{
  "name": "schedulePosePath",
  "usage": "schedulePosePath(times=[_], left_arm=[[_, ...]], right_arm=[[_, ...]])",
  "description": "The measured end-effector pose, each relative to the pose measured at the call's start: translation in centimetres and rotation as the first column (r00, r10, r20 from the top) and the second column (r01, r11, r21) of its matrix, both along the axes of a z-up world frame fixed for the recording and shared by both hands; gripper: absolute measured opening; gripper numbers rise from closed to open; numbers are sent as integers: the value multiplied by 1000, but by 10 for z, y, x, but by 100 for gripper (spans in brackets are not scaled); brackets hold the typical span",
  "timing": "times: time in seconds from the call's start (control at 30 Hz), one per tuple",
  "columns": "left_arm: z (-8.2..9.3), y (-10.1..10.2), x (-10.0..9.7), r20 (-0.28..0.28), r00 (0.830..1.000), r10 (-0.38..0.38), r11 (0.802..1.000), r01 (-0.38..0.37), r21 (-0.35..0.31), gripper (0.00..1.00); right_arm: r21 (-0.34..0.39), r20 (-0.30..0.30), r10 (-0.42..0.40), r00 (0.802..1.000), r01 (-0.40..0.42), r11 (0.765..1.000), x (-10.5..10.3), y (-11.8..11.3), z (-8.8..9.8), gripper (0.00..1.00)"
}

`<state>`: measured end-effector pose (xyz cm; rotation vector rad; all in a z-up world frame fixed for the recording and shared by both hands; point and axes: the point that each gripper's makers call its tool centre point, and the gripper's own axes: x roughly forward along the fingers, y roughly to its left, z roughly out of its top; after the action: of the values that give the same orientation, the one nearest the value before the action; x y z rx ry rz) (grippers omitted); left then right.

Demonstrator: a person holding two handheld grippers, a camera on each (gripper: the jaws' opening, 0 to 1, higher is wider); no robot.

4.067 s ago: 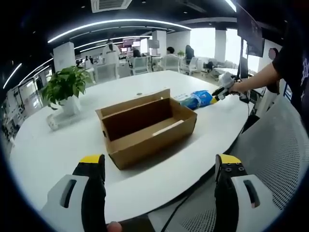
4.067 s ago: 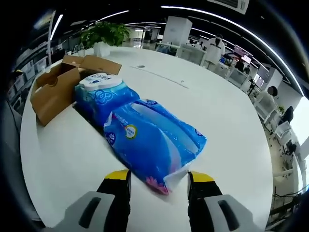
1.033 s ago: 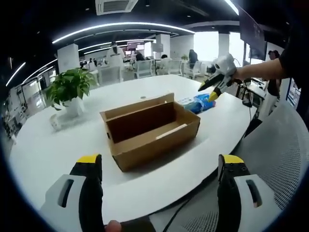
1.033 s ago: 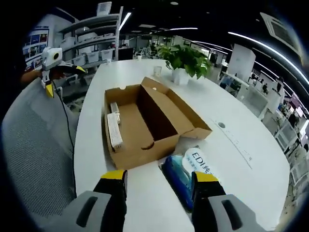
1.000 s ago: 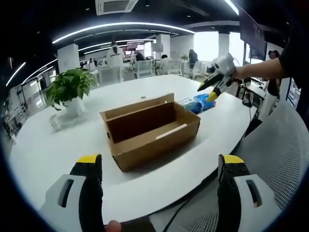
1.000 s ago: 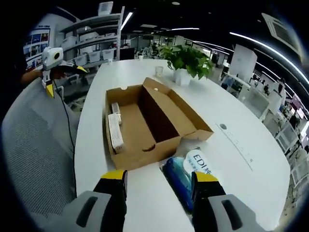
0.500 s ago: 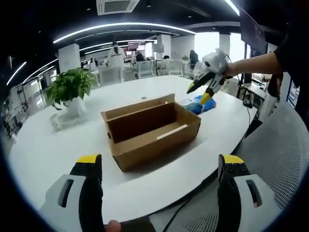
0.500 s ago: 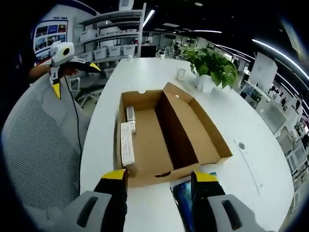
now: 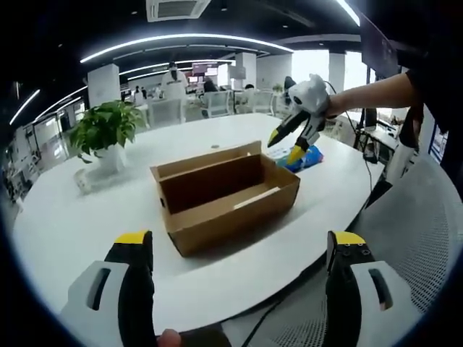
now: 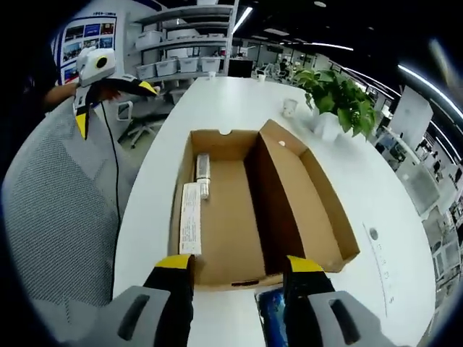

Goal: Operate the shoe box by opening the lid, removing the specified soft item, and placing it in the target area until the item is outside and the box remains undamaged.

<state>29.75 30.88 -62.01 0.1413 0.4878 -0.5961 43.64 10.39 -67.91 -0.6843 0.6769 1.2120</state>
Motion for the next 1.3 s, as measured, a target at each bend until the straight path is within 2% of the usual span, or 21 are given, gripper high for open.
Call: schedulePosePath(times=[0.4, 0.7, 0.9, 1.13, 1.17, 1.3], left_arm=[[1, 3, 1, -6, 1000, 24, 999, -24, -23, 99], [1, 6, 2, -10, 999, 38, 999, -38, -28, 99], [-1, 6, 2, -19, 999, 36, 999, -37, -28, 99], [-2, 7, 2, -24, 999, 45, 998, -46, -34, 98], [-2, 7, 2, -23, 999, 47, 998, -48, -35, 98], [-1, 8, 3, -23, 998, 54, 998, -55, -40, 98]], right_arm=[[-48, 5, 57, 998, -57, 997, 7, 11, -8, 45], [-59, -53, 126, 991, -129, 990, -4, 25, -21, 45], [-79, -133, 189, 973, -200, 976, -15, 32, -33, 44], [-85, -178, 229, 957, -247, 965, -22, 41, -45, 45], [-83, -196, 239, 951, -259, 962, -25, 42, -47, 44], [-94, -227, 229, 947, -256, 962, -27, 42, -57, 38]])
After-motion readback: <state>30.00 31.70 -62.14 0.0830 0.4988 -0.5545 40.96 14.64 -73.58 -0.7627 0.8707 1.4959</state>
